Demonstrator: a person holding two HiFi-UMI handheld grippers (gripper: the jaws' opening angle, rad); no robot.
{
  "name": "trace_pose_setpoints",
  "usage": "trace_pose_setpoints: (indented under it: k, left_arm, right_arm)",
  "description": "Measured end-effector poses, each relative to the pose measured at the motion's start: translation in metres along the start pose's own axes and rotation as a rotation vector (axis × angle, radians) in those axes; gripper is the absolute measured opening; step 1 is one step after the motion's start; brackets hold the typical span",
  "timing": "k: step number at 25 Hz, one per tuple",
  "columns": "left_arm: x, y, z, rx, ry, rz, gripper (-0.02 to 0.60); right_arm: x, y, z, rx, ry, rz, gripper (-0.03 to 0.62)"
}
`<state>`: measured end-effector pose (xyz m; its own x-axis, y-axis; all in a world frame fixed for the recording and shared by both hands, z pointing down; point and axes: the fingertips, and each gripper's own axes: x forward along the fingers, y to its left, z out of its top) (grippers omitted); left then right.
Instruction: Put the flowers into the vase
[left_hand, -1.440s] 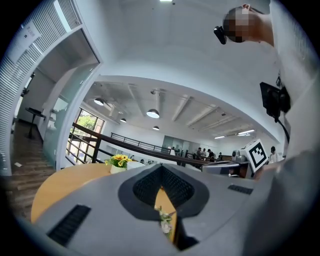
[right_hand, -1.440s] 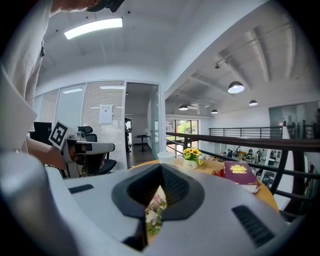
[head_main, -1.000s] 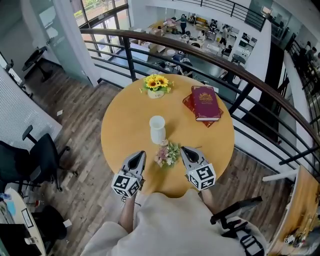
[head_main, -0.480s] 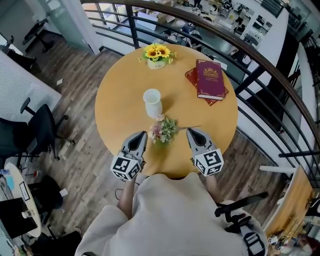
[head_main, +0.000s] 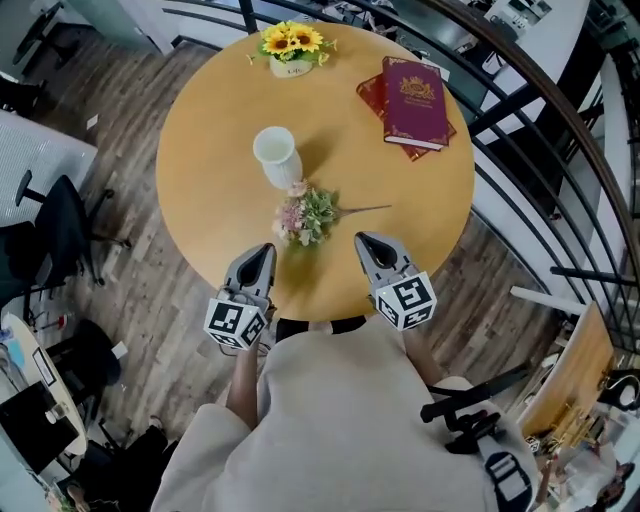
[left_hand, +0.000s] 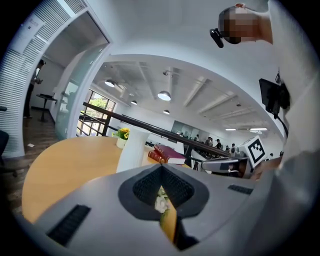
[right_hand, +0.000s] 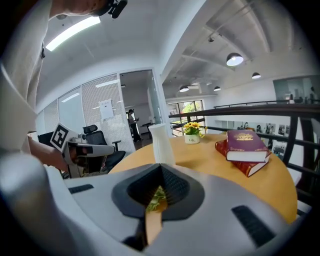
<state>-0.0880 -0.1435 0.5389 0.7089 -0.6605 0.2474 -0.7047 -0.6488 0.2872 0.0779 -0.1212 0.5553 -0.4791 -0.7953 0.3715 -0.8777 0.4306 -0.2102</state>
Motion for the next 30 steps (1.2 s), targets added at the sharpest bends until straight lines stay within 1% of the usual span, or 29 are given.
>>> trace_pose_setpoints:
  k: [3,6,8,9,10,11,13,15,16,17,18,19,22,24,27,30]
  left_arm:
    - [-0.002,0.001,-0.014,-0.026,0.028,0.004,0.006]
    - [0.001,0.000,-0.020,-0.037,0.041,-0.001,0.006]
    - [0.004,-0.002,-0.021,-0.040,0.045,-0.007,0.006]
    - [0.006,-0.003,-0.020,-0.041,0.045,-0.009,0.006]
    - [0.007,-0.003,-0.020,-0.041,0.045,-0.009,0.006]
    - [0.007,-0.002,-0.019,-0.041,0.044,-0.008,0.006]
    - [0.007,0.000,-0.017,-0.042,0.042,-0.002,0.006]
    - [0.007,0.003,-0.015,-0.044,0.040,0.006,0.005]
    - [0.006,0.005,-0.014,-0.045,0.038,0.010,0.006]
    - [0.005,0.006,-0.013,-0.046,0.036,0.014,0.006]
    - [0.004,0.007,-0.012,-0.047,0.033,0.018,0.006]
    - [0.003,0.008,-0.011,-0.049,0.029,0.022,0.006]
    - [0.002,0.010,-0.010,-0.053,0.025,0.031,0.006]
    - [0.001,0.010,-0.012,-0.057,0.029,0.035,0.006]
    - [-0.001,0.012,-0.013,-0.064,0.030,0.042,0.005]
    - [-0.003,0.013,-0.012,-0.064,0.026,0.049,0.006]
  right_arm:
    - [0.001,0.004,-0.015,0.010,0.043,0.012,0.009]
    - [0.006,0.004,-0.025,0.008,0.080,0.023,0.009]
    - [0.008,0.003,-0.034,-0.047,0.133,0.032,0.009]
    - [0.009,0.003,-0.040,-0.108,0.180,0.034,0.011]
    - [0.011,0.003,-0.046,-0.192,0.236,0.033,0.011]
    - [0.014,0.003,-0.053,-0.299,0.295,0.031,0.011]
    - [0.019,0.002,-0.067,-0.557,0.410,0.028,0.013]
    - [0.024,-0.001,-0.083,-0.835,0.520,0.031,0.052]
    - [0.027,-0.002,-0.091,-0.949,0.563,0.038,0.065]
    - [0.030,-0.002,-0.097,-1.027,0.591,0.049,0.095]
    - [0.033,-0.002,-0.101,-1.067,0.609,0.066,0.108]
    - [0.036,-0.002,-0.106,-1.081,0.623,0.088,0.136]
    - [0.043,-0.007,-0.121,-1.064,0.684,0.153,0.258]
    - [0.051,-0.014,-0.130,-1.051,0.713,0.175,0.278]
    - [0.071,-0.027,-0.135,-1.040,0.729,0.190,0.279]
    - [0.095,-0.035,-0.139,-1.010,0.755,0.236,0.278]
